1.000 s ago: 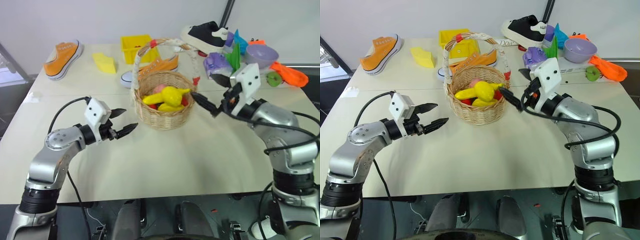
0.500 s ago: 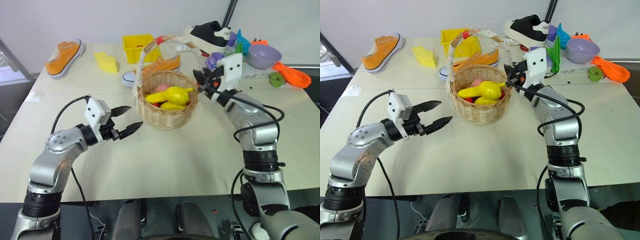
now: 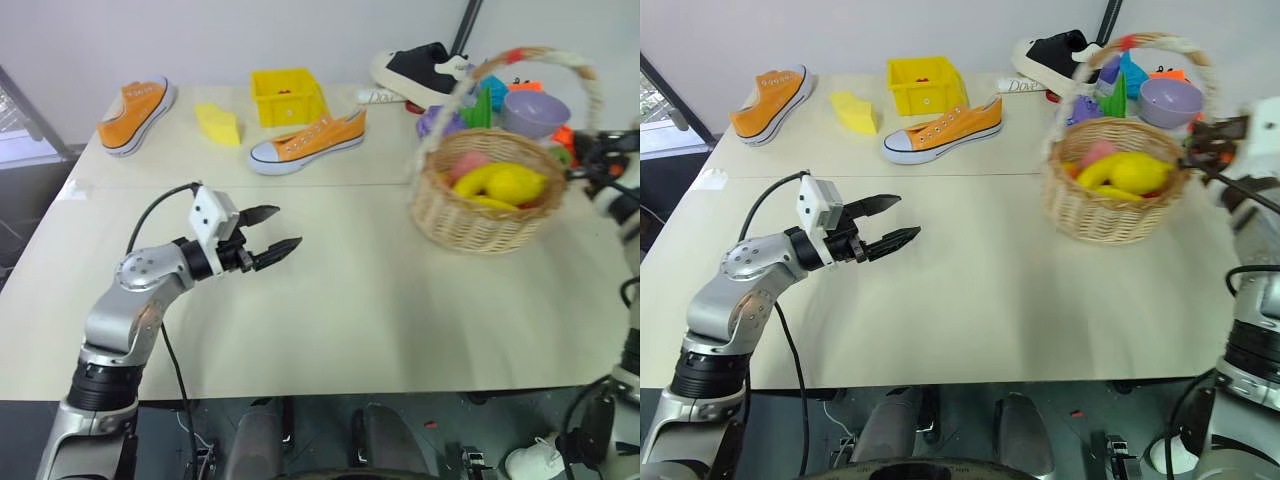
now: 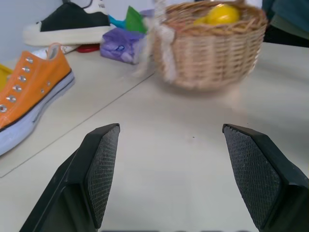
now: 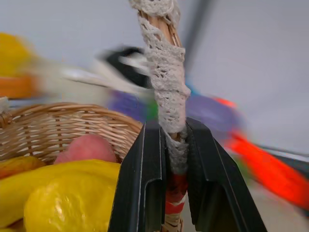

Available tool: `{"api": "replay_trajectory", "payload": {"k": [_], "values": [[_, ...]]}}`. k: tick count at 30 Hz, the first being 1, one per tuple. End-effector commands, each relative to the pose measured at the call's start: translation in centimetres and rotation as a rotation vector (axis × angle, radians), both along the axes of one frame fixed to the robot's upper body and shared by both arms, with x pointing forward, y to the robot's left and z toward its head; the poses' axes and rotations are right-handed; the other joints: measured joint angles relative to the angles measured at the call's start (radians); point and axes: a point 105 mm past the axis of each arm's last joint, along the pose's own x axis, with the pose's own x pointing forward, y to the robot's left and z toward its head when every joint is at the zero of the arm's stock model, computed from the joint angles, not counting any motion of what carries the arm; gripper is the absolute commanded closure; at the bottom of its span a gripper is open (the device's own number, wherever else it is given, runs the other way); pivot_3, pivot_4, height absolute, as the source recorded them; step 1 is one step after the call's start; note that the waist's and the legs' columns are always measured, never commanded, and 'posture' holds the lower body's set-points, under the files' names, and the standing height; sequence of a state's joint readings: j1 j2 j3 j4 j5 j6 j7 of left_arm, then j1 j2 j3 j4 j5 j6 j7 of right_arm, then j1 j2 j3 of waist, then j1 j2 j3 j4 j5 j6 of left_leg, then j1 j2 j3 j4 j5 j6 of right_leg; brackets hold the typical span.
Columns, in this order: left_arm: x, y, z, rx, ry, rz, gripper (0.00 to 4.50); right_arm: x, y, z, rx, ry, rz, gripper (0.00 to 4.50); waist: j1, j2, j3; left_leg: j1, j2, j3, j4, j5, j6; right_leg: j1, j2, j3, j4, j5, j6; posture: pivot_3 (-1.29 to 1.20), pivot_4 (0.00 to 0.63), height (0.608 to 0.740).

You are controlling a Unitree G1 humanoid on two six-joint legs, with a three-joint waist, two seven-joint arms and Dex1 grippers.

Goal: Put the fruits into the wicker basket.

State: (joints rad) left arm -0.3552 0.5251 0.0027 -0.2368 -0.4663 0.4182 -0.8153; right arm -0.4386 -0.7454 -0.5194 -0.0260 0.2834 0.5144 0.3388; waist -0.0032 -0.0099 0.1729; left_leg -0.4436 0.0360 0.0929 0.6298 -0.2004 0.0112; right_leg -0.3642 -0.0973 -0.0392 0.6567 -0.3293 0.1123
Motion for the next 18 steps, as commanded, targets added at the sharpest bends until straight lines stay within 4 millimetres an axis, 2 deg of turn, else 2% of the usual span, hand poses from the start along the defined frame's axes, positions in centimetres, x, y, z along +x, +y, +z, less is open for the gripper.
{"api": "replay_trajectory", "payload": {"k": [1, 4, 8, 9, 11, 15, 18], "values": [[0.1, -1.1, 1.1, 0.004, -0.070, -0.045, 0.84, -0.5, -2.6, 0.5, -0.012, -0.064, -0.116, 4.35, -0.012, 0.000, 0.000, 0.000, 0.000, 0.000, 0.000, 0.000, 0.000, 0.000, 0.000, 0.000, 0.000, 0.000, 0.000, 0.00, 0.150, 0.733], [0.3, -1.5, 1.4, -0.002, -0.079, -0.053, 0.84, -0.3, -3.8, -1.0, 0.022, -0.052, -0.159, 4.35, -0.016, 0.001, 0.000, 0.001, 0.000, 0.001, 0.000, 0.000, 0.000, -0.001, 0.000, 0.001, 0.001, 0.000, 0.000, 0.00, 0.150, 0.733], [0.2, -1.5, 1.5, -0.005, -0.079, -0.054, 0.84, -0.8, -4.0, -1.0, 0.011, -0.075, -0.171, 2.54, -0.011, 0.002, 0.000, 0.001, 0.001, 0.002, 0.000, 0.001, -0.001, -0.001, 0.001, 0.002, 0.001, 0.000, 0.000, 0.00, 0.150, 0.733], [0.1, -1.4, 1.4, -0.005, -0.076, -0.054, 0.84, -1.0, -3.9, -0.7, 0.000, -0.086, -0.174, 1.92, -0.010, 0.002, 0.000, 0.001, 0.001, 0.002, 0.000, 0.001, -0.001, -0.001, 0.001, 0.002, 0.001, 0.000, 0.000, 0.00, 0.150, 0.733], [0.0, -1.3, 1.2, -0.005, -0.068, -0.050, 0.84, -1.8, -3.6, -0.1, -0.099, -0.091, -0.172, 0.97, -0.006, 0.002, 0.000, 0.001, 0.001, 0.002, 0.001, 0.000, -0.001, -0.001, 0.000, 0.002, 0.001, 0.000, 0.000, 0.00, 0.150, 0.733], [0.1, -1.0, 0.8, 0.001, -0.058, -0.041, 0.84, -4.2, -3.7, 0.5, -0.237, -0.100, -0.175, 0.97, -0.001, 0.002, 0.000, 0.000, 0.000, 0.002, 0.001, 0.000, -0.001, 0.000, 0.000, 0.003, 0.001, -0.001, 0.001, 0.00, 0.150, 0.733], [0.7, -0.3, 0.4, 0.012, -0.037, 0.002, 0.84, -6.0, -3.2, -0.2, -0.263, -0.085, -0.100, 0.97, -0.001, 0.002, 0.000, 0.001, 0.000, 0.002, 0.001, 0.000, 0.000, 0.001, 0.000, 0.002, 0.001, -0.001, 0.001, 0.00, 0.150, 0.733]]}}
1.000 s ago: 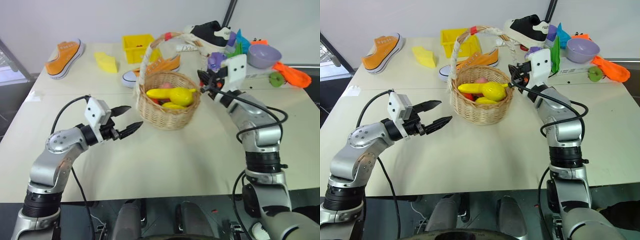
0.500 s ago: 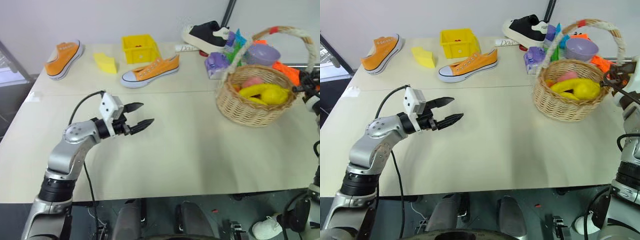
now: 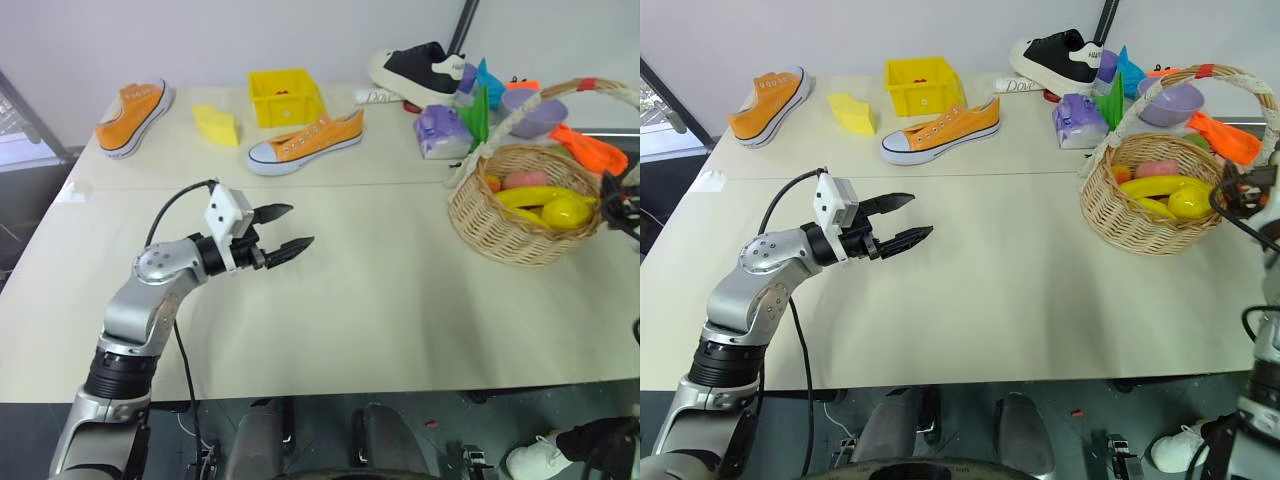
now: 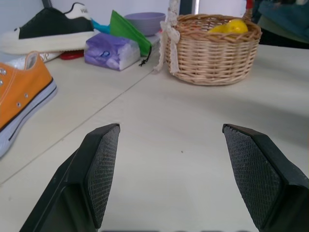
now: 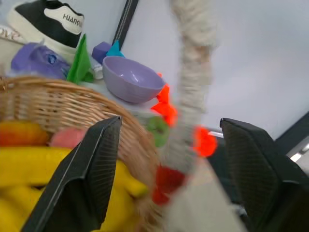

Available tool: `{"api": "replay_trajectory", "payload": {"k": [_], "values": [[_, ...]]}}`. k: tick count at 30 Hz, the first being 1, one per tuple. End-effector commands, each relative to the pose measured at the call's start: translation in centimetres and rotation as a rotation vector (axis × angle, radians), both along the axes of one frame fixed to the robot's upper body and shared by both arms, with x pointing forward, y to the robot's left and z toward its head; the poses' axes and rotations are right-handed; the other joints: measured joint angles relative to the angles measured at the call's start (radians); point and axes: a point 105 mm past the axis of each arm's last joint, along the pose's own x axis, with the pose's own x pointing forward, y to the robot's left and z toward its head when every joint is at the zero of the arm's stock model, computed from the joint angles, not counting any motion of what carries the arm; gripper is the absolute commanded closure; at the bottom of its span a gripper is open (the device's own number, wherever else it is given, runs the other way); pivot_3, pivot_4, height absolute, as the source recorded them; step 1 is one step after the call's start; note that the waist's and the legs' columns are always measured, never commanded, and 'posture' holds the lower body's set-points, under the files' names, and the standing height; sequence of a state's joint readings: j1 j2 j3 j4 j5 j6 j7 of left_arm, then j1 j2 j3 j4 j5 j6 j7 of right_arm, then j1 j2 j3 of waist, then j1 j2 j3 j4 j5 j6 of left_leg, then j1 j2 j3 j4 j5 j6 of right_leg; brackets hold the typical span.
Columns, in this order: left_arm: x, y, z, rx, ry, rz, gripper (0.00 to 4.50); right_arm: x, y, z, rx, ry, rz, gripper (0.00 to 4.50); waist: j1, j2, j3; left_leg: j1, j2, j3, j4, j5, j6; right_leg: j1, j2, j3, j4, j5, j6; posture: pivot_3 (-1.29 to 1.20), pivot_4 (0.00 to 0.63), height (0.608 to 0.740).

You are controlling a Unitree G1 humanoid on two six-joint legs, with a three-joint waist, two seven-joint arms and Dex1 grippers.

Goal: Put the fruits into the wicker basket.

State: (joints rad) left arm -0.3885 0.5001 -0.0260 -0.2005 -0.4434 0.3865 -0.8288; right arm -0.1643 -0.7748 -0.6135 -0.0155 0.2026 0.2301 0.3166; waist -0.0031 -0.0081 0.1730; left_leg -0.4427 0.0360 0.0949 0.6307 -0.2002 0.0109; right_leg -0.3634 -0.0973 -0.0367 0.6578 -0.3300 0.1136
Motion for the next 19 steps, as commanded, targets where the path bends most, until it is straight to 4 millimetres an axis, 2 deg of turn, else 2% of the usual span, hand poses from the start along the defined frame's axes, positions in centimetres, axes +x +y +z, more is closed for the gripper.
{"api": "replay_trajectory", "payload": {"k": [1, 3, 5, 8, 14, 19], "values": [[0.4, 0.9, 0.2, 0.017, -0.013, 0.046, 0.84, -2.1, 1.4, 2.0, -0.073, -0.052, 0.105, 0.97, -0.004, 0.000, 0.000, 0.001, 0.000, 0.000, 0.000, 0.000, 0.000, 0.001, 0.000, 0.000, 0.000, 0.000, 0.000, 0.00, 0.150, 0.733], [1.0, 2.0, -0.4, 0.030, 0.000, 0.109, 0.84, -2.8, 3.8, 1.0, -0.059, 0.000, 0.264, 0.97, -0.008, 0.000, 0.000, 0.001, 0.000, 0.000, 0.000, 0.000, 0.000, 0.001, 0.000, 0.000, 0.000, 0.000, 0.000, 0.00, 0.150, 0.733], [1.7, 4.2, -1.7, 0.034, 0.040, 0.227, 0.84, -3.4, 7.5, -1.3, -0.026, 0.119, 0.477, 0.97, -0.014, 0.000, 0.000, 0.002, 0.001, 0.000, -0.001, 0.000, 0.000, 0.001, 0.000, 0.000, 0.000, 0.000, 0.000, 0.00, 0.150, 0.733], [1.7, 6.8, -3.6, 0.044, 0.073, 0.346, 0.84, -3.7, 11.7, -3.8, 0.055, 0.227, 0.680, 0.97, -0.021, 0.000, 0.000, 0.003, 0.003, 0.000, -0.002, -0.001, 0.000, 0.001, 0.001, 0.001, 0.000, 0.000, 0.000, 0.00, 0.150, 0.733], [0.9, 10.4, -5.4, 0.047, 0.091, 0.507, 0.84, -1.8, 15.9, -7.4, 0.127, 0.303, 0.812, 0.97, -0.003, -0.002, 0.000, 0.001, 0.004, -0.001, 0.000, -0.001, 0.000, 0.000, -0.001, 0.001, -0.001, 0.000, -0.001, 0.00, 0.150, 0.733], [-0.2, 11.6, -5.9, 0.058, 0.088, 0.560, 0.84, 0.0, 17.9, -9.0, 0.178, 0.318, 0.866, 0.97, -0.007, -0.002, 0.000, 0.000, 0.004, -0.001, -0.001, -0.001, 0.000, 0.000, -0.003, 0.001, -0.003, 0.000, -0.002, 0.00, 0.150, 0.733]]}}
